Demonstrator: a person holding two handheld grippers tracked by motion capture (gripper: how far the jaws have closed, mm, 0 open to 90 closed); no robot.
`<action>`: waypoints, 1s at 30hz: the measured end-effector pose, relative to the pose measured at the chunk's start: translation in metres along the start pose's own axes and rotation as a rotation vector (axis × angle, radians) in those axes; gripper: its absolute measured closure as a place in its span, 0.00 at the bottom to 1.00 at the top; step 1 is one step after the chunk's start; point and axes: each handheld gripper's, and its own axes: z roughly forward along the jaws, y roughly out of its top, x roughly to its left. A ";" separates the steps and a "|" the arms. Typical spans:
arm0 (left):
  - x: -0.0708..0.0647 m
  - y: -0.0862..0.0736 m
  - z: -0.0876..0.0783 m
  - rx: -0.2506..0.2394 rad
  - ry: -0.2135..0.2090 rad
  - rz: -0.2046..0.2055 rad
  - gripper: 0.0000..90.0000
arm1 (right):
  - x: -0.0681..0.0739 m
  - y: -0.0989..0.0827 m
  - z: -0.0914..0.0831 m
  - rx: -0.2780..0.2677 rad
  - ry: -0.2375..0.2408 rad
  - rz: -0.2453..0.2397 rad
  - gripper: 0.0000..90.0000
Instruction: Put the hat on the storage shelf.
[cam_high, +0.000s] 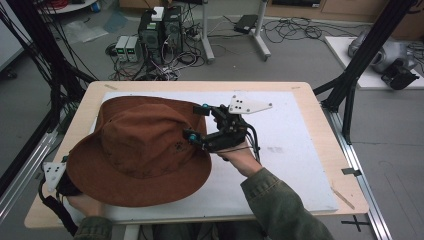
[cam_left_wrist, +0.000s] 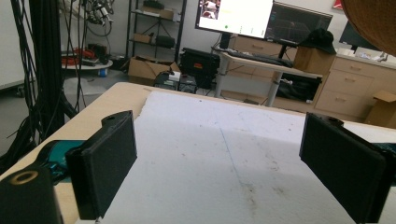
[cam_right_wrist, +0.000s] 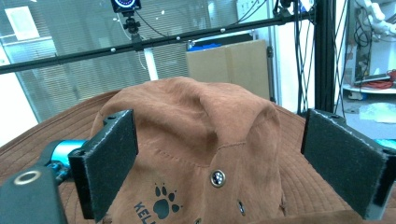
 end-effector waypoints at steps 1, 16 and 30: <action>0.000 0.000 0.000 0.000 -0.001 0.000 0.12 | 0.000 0.001 -0.002 -0.002 0.001 0.003 0.12; -0.002 -0.001 0.000 0.004 -0.004 0.009 0.12 | -0.009 0.007 -0.058 -0.034 -0.123 -0.019 0.12; -0.001 0.000 -0.001 -0.002 -0.002 0.000 0.12 | -0.018 -0.011 -0.153 -0.061 -0.506 -0.051 0.12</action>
